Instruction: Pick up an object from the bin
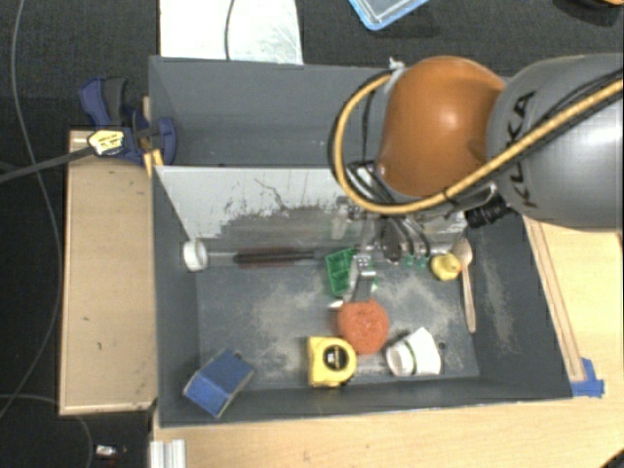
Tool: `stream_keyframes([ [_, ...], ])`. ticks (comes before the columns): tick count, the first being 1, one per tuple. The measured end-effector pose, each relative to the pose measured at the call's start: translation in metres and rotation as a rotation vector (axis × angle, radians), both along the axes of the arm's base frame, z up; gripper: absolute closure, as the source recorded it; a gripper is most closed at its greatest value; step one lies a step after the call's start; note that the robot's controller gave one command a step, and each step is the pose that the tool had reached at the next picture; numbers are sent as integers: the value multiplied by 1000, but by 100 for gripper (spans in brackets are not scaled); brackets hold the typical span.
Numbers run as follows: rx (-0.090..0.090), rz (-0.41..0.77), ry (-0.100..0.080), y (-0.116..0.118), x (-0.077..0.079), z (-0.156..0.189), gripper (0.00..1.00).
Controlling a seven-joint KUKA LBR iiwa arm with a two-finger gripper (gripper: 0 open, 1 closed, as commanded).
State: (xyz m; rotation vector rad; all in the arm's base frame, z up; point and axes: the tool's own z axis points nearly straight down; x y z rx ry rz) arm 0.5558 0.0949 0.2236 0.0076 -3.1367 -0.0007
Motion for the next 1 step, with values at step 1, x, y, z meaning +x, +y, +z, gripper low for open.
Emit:
stream_keyframes([
  [1,1,-3,-8,-1,1,5,0],
])
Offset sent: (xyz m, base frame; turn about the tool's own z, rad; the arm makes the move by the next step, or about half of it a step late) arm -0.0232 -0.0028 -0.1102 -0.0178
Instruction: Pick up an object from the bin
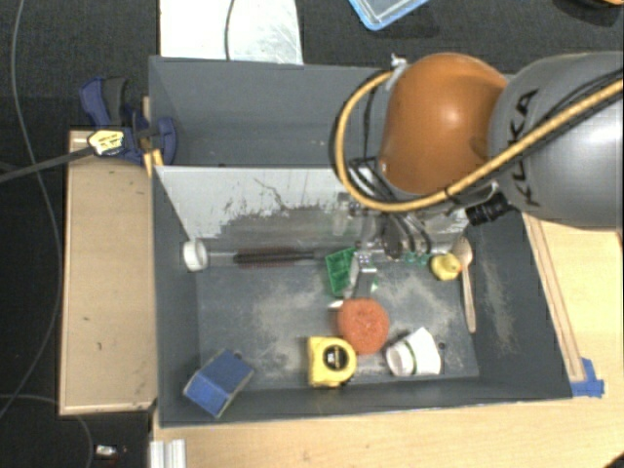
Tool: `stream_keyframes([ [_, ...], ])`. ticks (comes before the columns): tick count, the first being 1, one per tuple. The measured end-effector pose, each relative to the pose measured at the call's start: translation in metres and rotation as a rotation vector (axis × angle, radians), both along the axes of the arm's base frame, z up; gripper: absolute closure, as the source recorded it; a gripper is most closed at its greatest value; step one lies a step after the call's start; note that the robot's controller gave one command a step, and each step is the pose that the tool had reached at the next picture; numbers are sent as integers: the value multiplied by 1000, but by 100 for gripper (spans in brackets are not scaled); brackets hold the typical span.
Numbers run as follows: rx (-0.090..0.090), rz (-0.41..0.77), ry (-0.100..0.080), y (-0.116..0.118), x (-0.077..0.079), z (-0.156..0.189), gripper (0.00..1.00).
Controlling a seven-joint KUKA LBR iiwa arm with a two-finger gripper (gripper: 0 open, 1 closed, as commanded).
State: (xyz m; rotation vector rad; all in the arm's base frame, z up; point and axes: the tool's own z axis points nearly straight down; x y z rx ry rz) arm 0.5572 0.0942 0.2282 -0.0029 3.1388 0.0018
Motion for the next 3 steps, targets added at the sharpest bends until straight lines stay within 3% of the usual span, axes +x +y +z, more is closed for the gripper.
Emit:
stream_keyframes([
  [1,1,7,-6,-1,-11,-58,0],
  [2,1,89,-12,-48,-58,-94,0],
  [3,3,135,3,-86,-54,-155,0],
])
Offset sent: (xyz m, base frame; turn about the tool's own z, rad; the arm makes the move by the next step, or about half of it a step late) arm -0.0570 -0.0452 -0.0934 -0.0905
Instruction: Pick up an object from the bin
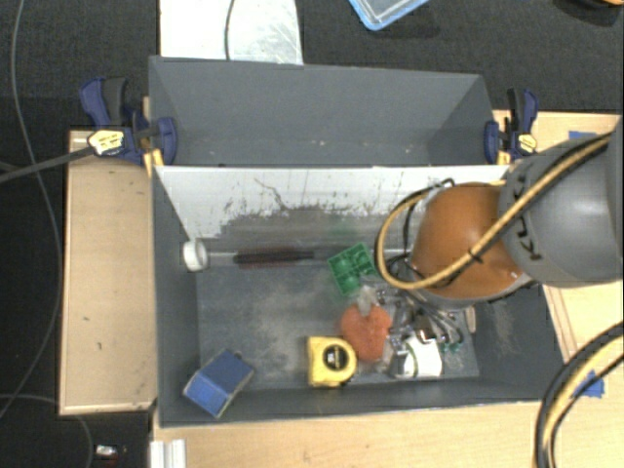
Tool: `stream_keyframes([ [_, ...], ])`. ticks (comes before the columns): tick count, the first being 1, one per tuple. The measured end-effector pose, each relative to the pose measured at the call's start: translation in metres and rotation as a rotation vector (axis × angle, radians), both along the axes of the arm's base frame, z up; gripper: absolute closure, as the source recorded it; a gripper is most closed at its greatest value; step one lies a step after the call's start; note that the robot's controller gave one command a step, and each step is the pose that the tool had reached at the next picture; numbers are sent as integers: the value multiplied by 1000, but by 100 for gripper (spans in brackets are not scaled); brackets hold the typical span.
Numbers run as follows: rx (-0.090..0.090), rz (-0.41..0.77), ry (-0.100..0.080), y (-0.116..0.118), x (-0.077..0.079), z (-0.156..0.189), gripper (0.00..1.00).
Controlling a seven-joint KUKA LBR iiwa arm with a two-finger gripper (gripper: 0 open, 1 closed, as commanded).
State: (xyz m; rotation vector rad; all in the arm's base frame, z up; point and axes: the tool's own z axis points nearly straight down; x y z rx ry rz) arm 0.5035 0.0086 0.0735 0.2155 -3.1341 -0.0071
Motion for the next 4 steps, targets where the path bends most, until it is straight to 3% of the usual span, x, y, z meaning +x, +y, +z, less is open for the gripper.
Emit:
stream_keyframes([
  [1,5,-222,-26,2,-4,1,100],
  [2,5,-223,-26,2,-4,1,100],
  [3,3,-215,-17,12,-10,57,100],
  [4,2,-183,-14,2,-24,133,100],
])
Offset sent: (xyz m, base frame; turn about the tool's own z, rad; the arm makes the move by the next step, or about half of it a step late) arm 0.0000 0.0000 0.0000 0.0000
